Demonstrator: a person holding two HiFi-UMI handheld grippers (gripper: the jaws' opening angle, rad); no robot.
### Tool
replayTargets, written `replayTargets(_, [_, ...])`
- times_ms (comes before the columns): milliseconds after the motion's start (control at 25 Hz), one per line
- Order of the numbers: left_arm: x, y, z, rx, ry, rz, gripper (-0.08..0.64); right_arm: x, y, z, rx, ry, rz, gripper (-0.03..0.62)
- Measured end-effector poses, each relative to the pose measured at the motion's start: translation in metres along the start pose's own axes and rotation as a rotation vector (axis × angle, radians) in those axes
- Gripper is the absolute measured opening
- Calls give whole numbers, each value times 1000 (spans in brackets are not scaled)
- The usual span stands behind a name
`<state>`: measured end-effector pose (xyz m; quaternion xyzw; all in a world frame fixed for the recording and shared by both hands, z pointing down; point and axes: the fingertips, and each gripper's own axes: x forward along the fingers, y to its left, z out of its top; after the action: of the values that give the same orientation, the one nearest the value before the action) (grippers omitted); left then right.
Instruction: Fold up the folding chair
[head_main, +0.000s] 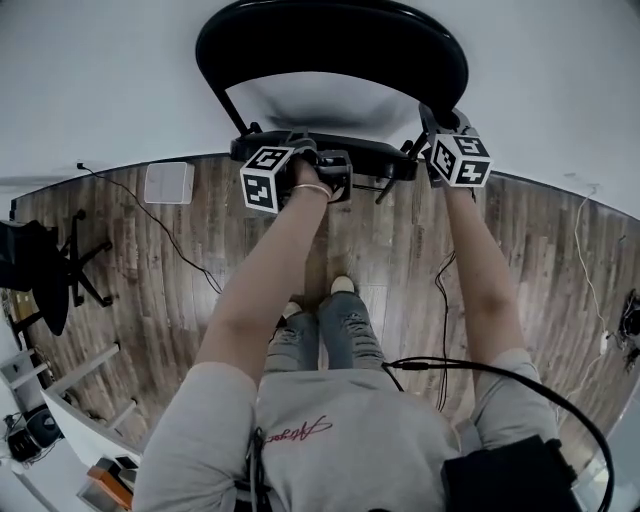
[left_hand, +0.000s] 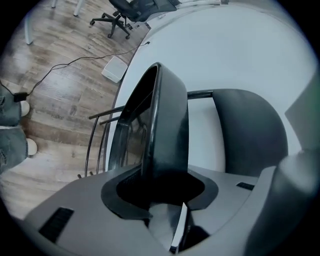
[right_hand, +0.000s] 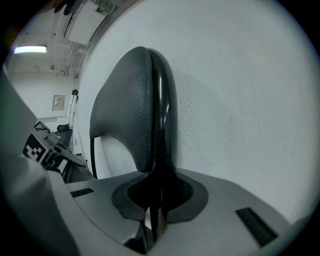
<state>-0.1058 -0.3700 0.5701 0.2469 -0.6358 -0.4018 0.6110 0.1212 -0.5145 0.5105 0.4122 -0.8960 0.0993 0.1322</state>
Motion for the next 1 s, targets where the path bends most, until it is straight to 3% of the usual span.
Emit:
replayTargets(280, [43, -38, -6, 79, 1, 116, 179, 12, -3, 11, -39, 86, 40, 38])
replayTargets(440, [56, -47, -10, 157, -13, 201, 179, 12, -5, 12, -57, 110, 9, 38])
replayTargets(560, [66, -50, -8, 185, -54, 210, 179, 14, -8, 12, -53, 117, -11, 38])
replayTargets(840, [79, -56, -9, 240, 12, 284, 181, 17, -6, 14, -39, 106, -19, 38])
replayTargets(1000, [78, -62, -11, 330, 83, 227, 220, 18, -6, 13, -55, 130, -30, 41])
